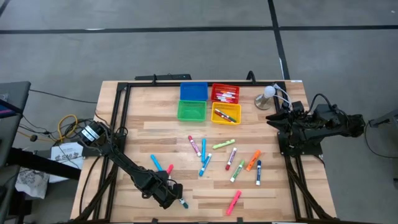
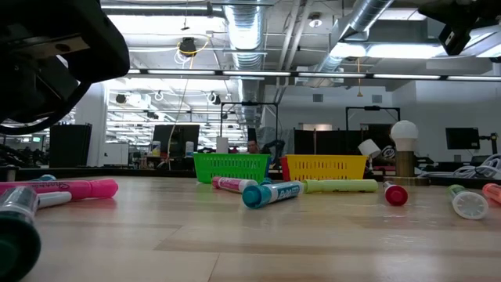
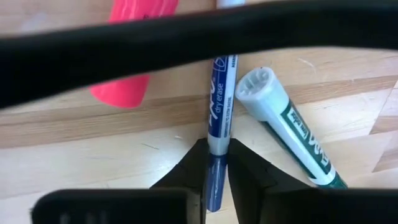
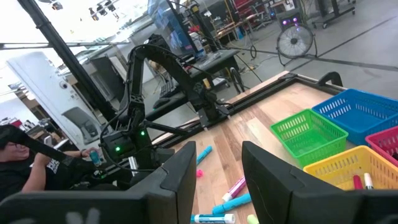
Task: Pick & Place Markers
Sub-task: Put the small purple marker into the yellow basket
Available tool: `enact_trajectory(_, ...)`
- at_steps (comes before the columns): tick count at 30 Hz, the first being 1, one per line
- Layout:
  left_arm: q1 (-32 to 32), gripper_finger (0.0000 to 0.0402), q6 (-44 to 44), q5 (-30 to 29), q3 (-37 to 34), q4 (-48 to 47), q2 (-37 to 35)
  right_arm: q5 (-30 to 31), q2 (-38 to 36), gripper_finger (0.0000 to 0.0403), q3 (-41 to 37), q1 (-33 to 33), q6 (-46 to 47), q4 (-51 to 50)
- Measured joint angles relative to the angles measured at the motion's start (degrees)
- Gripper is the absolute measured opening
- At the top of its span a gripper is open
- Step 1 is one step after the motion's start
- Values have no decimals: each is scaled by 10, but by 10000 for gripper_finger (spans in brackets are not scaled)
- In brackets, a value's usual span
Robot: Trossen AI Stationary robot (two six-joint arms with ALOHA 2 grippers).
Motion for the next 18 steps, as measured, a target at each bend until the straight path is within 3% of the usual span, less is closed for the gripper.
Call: enact_trajectory(18, -7, 40, 0, -44, -3, -33, -73, -1, 0, 118, 0, 0, 0, -11)
